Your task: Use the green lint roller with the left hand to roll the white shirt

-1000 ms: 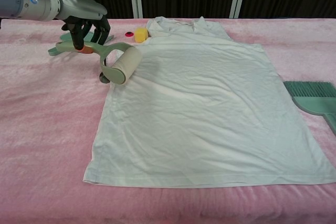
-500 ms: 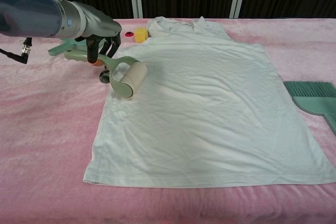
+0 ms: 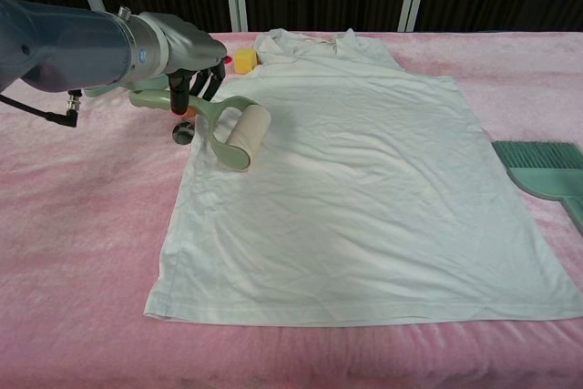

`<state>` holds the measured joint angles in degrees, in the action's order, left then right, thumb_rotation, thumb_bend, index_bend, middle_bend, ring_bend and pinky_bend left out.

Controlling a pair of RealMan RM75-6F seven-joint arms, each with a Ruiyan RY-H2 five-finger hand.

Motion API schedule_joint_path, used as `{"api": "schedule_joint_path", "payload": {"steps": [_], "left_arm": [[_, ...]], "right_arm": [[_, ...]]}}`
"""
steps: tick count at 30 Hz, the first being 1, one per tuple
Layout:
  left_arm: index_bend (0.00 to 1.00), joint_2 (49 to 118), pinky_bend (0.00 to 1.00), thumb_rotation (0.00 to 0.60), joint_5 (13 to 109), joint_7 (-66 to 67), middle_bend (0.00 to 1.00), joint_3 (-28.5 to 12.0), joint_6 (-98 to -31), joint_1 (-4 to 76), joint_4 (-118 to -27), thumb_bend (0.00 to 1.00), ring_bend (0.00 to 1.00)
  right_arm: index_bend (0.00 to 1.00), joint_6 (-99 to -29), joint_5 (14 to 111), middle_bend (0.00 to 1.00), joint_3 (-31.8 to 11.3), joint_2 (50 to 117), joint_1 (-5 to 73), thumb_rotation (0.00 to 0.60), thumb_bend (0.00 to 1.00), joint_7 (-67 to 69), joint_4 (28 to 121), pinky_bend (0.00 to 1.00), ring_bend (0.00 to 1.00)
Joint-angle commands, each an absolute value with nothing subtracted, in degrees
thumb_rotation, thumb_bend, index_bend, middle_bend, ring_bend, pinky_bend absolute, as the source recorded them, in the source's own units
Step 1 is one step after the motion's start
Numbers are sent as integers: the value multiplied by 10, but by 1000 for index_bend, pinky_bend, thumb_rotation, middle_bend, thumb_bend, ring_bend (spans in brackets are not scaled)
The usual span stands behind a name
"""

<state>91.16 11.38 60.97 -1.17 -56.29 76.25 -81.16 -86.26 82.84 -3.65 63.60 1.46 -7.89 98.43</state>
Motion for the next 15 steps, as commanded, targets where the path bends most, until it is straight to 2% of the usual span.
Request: {"api": "schedule_joint_path", "payload": {"steps": [1,15], "left_arm": [[656,918,749,600,116,616,597,-14,-565,764,-810,561,490],[661,963,758,600,156,616,597,-42,-576,766,-789,561,490]], "right_arm": [[113,-863,827,94,-37,635,14,600,305,-78,985,250,115],[113,-860,828,94,-38,634,16,600,306,-77,983,250,115]]}}
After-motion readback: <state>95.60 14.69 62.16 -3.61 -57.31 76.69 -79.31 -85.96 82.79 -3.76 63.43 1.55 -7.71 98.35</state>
